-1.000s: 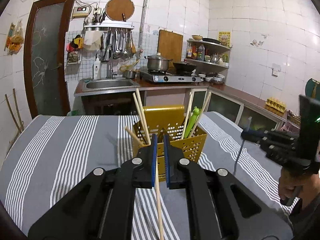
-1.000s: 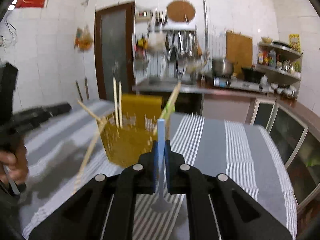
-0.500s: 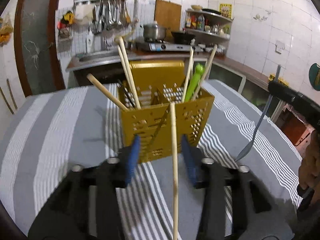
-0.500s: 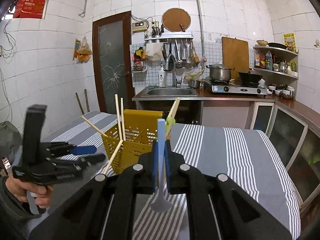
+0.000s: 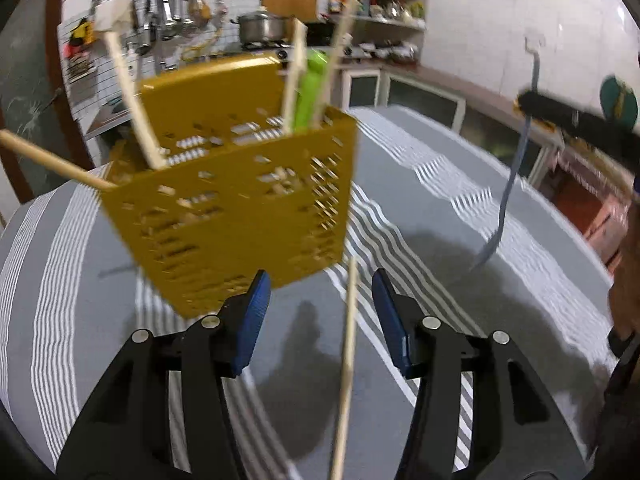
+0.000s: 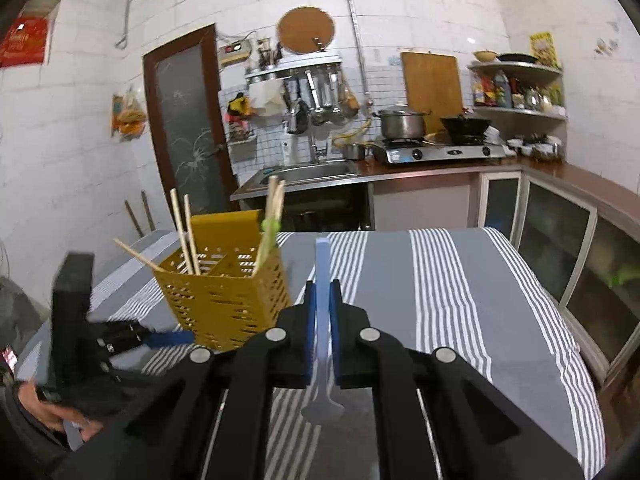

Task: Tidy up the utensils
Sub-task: 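Lift the held spoon and chopstick and carry them toward the yellow holder, then position the spoon and chopstick above the yellow holder with both tools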

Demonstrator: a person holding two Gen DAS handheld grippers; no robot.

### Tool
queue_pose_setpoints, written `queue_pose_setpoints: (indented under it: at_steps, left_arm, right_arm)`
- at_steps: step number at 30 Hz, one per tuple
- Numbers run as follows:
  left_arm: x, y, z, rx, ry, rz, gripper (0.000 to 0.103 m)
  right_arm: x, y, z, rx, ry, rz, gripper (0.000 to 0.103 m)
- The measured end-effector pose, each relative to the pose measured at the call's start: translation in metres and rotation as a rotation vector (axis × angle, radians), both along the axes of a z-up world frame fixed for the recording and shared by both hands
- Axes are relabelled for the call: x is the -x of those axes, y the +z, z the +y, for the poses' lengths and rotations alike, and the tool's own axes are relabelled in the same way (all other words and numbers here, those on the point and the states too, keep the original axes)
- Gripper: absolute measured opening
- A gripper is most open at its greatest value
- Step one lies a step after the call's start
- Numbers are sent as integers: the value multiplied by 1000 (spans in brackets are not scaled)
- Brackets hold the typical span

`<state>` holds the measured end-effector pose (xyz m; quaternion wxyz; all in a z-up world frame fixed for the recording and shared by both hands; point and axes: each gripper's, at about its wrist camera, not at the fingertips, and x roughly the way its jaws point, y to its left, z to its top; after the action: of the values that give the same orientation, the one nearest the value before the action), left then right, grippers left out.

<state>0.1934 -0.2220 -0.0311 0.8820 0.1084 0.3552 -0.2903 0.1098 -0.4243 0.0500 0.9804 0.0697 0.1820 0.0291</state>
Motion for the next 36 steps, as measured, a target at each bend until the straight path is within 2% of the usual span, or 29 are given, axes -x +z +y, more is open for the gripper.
queue_pose_setpoints:
  at_steps: [5,10,14,17,19,21,23,32,36]
  left_arm:
    - [-3,-27,-25,-85,-10,29,52]
    - [-6,-41,-45,-157,0,46,53]
    - [-15,-52,-62,-230,5,63,53]
    - [-23,-54,-70,-254,15,65,53]
    - [-27,-55,-75,-250,19,69,43]
    - [-27,-56,-81,-253,16,58,20]
    - [-25,-56,-87,-277,18,33,5]
    - [-16,-38,-88,-210,48,-10,4]
    - [-12,-16,-76,-124,60,-43,4]
  right_arm:
    - [3,-3,-10,-14,-19,-20,7]
    - [4,-10,-21,-42,-23,-68,7]
    - [-2,-25,-27,-81,-19,-59,7]
    - [-6,-33,-29,-84,-20,-44,7]
    - [-5,-36,-31,-80,-28,-45,7]
    - [-4,-39,-34,-93,-33,-51,7]
    - [-3,-41,-35,-93,-40,-57,7]
    - [6,-44,-41,-107,-64,-90,7]
    - [8,-44,-39,-110,-61,-109,7]
